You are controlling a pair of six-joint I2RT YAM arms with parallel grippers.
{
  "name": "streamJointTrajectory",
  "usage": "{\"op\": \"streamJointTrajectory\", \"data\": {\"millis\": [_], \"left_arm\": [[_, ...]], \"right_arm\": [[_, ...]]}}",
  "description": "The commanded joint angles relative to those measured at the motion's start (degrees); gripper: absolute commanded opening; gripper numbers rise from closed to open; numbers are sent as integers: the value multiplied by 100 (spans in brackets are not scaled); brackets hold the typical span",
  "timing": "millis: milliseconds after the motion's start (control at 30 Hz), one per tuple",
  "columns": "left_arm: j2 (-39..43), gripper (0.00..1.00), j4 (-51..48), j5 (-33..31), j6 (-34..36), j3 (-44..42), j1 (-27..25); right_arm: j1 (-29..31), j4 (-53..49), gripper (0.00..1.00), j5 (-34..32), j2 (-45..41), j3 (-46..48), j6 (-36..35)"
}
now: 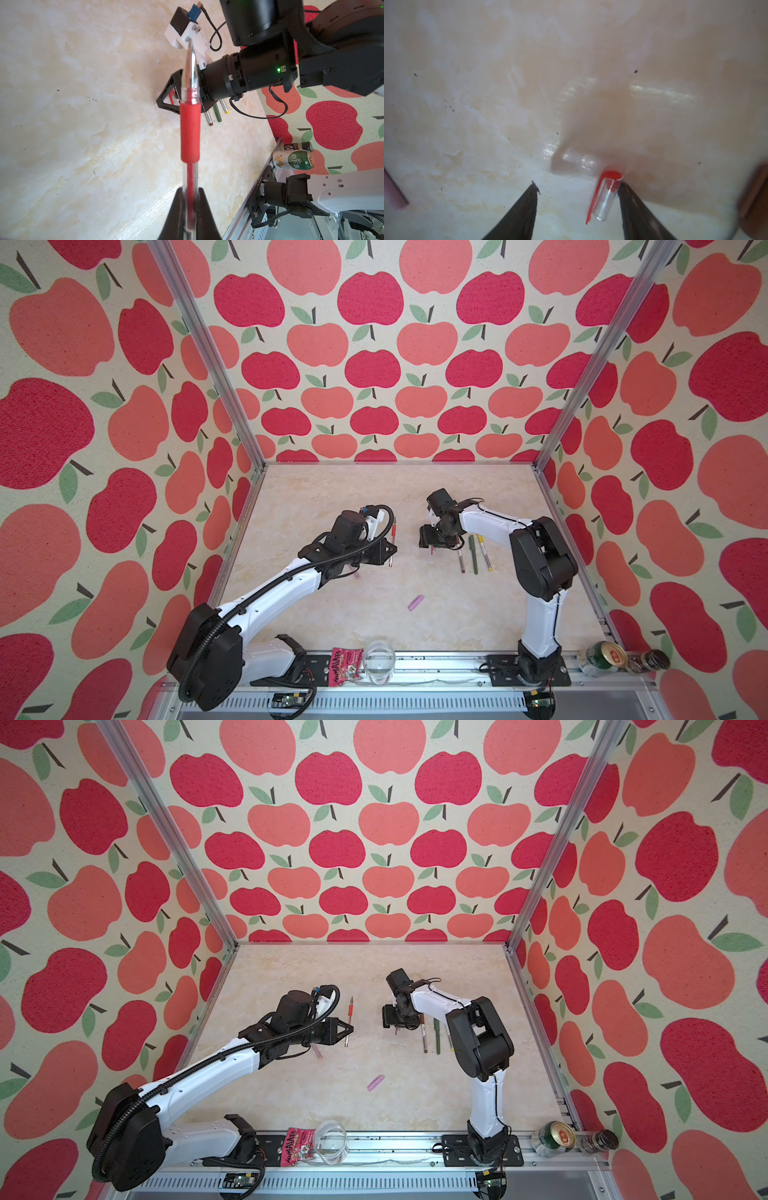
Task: Insert the pens into the pen caps
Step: 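Lower the right gripper onto the clear-red cap and grasp it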
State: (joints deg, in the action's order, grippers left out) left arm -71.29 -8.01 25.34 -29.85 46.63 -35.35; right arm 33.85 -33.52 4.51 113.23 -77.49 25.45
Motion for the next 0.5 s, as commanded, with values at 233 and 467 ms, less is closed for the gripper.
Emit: {"op": "streamJointTrajectory", "data": {"millis": [233, 467], "left_arm": [[91, 0, -96, 65, 186, -110, 85], [27, 0, -56, 124, 188, -67, 116]], "right_arm": [[28, -444, 38, -502, 357, 68, -173], [55, -376, 21, -460, 358, 192, -137]]}}
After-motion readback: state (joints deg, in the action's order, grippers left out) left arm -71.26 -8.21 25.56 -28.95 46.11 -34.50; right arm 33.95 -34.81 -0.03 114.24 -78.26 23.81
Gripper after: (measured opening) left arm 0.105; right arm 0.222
